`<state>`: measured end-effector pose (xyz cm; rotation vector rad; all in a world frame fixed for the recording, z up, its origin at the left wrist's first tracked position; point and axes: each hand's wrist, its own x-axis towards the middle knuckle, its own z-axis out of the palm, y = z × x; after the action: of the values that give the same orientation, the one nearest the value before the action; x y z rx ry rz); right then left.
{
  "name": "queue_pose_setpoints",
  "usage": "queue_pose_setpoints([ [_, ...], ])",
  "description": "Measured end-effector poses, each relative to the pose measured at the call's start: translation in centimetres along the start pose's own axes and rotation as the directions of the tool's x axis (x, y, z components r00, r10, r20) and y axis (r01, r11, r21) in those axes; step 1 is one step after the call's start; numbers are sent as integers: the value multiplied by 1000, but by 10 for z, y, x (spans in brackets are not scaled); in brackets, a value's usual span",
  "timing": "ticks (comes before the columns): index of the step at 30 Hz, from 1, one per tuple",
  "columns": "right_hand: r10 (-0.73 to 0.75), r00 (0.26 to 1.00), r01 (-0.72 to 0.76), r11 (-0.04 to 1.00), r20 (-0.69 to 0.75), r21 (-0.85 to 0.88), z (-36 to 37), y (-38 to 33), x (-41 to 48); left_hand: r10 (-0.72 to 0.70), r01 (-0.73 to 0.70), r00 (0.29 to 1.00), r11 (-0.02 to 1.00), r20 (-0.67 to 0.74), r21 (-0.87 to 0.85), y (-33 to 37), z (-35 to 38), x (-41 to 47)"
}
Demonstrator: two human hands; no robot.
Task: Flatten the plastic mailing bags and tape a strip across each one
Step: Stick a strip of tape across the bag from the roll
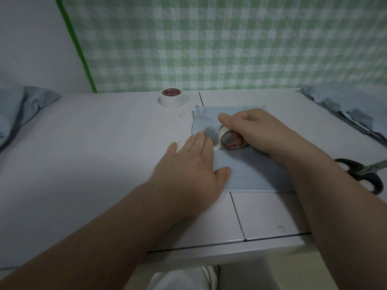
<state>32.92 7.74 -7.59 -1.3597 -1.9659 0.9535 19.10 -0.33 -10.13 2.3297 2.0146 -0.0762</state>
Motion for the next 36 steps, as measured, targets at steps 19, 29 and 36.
queue_pose_setpoints([
  [19,-53,982,-11,945,-184,-328,0,-2,3,-23,23,999,1000,47,11,1,-3,-2],
  [29,-254,954,65,690,-157,-721,8,-11,0,-20,19,999,1000,31,15,1,-2,-2],
  [36,-336,935,79,506,-111,-859,17,-12,-1,-8,8,1000,1000,15,-12,0,-2,-2],
])
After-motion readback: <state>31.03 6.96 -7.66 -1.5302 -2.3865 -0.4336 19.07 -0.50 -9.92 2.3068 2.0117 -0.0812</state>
